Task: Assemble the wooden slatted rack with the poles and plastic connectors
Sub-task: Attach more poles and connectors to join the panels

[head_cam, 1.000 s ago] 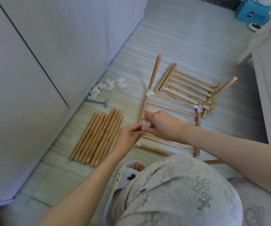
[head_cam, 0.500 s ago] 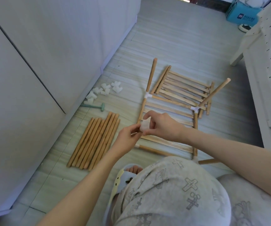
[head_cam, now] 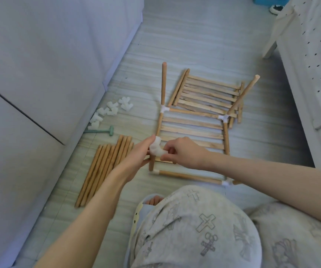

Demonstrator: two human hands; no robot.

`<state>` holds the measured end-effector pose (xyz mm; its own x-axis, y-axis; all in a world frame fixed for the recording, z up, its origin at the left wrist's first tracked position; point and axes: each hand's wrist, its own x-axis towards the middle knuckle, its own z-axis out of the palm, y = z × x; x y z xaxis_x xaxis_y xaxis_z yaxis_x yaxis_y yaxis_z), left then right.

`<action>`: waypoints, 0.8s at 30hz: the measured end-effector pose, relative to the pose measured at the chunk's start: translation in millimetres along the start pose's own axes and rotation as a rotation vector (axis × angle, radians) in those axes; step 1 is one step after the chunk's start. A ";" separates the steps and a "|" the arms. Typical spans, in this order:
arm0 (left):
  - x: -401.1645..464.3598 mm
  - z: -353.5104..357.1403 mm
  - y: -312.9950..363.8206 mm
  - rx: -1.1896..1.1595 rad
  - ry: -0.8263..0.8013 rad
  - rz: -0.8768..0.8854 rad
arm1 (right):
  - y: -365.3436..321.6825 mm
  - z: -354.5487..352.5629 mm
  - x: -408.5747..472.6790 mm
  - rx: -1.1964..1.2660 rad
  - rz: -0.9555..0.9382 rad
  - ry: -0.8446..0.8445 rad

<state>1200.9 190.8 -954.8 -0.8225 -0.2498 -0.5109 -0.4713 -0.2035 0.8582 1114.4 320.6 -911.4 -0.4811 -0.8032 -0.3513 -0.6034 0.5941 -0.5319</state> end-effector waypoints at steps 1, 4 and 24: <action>1.4 -1.5 -0.6 0.005 0.005 -0.009 | -0.4 0.7 0.7 -0.027 -0.024 0.021; 4.3 -5.6 -6.6 -0.052 -0.012 -0.020 | 0.2 5.4 2.2 -0.053 -0.088 0.087; 45.6 24.1 -56.9 -0.064 0.298 0.272 | 10.7 -0.2 24.8 -0.067 -0.273 -0.010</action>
<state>1182.6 213.9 -1025.7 -0.7818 -0.5641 -0.2657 -0.2209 -0.1480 0.9640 1095.9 307.0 -925.6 -0.2892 -0.9340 -0.2096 -0.7509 0.3572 -0.5555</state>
